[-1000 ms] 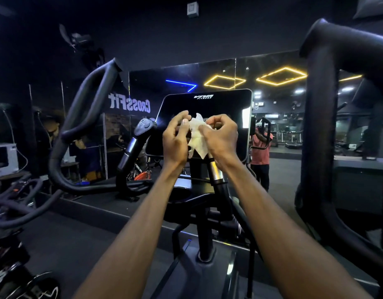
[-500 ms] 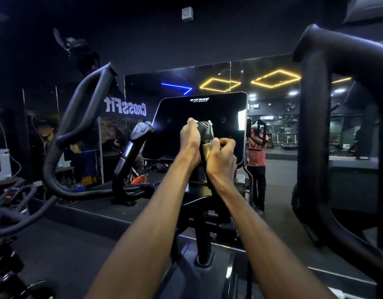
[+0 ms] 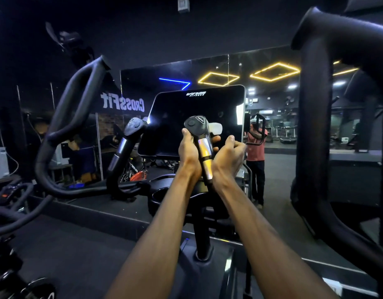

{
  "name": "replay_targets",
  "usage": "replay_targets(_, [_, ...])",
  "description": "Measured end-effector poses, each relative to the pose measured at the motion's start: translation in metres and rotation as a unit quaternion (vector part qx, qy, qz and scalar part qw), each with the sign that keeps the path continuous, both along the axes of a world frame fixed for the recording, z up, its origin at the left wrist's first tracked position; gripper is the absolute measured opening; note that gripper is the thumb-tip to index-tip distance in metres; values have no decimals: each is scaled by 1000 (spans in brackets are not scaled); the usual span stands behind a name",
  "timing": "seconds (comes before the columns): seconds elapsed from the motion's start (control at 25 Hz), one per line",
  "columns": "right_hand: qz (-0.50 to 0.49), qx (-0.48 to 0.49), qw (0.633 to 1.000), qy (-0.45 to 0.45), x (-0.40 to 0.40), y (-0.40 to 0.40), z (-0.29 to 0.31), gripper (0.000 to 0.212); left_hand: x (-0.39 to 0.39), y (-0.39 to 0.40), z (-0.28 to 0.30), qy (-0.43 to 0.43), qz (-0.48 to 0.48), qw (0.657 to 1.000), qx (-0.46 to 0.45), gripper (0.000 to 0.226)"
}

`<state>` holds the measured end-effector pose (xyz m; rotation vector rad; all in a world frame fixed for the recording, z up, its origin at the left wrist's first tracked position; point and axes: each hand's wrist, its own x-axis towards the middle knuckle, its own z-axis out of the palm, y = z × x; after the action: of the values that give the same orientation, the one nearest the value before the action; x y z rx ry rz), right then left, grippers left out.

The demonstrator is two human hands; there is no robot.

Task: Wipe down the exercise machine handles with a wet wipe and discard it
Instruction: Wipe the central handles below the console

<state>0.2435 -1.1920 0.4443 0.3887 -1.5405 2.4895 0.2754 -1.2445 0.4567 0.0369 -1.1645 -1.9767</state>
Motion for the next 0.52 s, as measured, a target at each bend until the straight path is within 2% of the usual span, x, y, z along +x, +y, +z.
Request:
replay_targets(0.08, [10, -14, 1000, -14, -4, 2, -3, 23, -2, 8, -33, -51, 114, 991, -50, 61])
replay_targets(0.12, [15, -23, 999, -23, -5, 3, -3, 23, -1, 15, -51, -54, 137, 986, -76, 57])
replay_targets(0.24, [36, -38, 997, -58, -9, 4, -1, 27, -1, 19, -59, -12, 115, 990, -85, 47])
replay_targets(0.28, [51, -40, 995, -74, -9, 4, 0, 29, -1, 18, -50, -3, 126, 989, -81, 43])
replay_targets(0.36, [99, -64, 987, -112, -10, 6, -1, 28, -2, 24, -40, -11, 168, 977, -128, 41])
replay_targets(0.52, [172, -89, 965, -179, -13, 14, -13, 25, 17, 63, -104, -34, 235, 949, -210, 49])
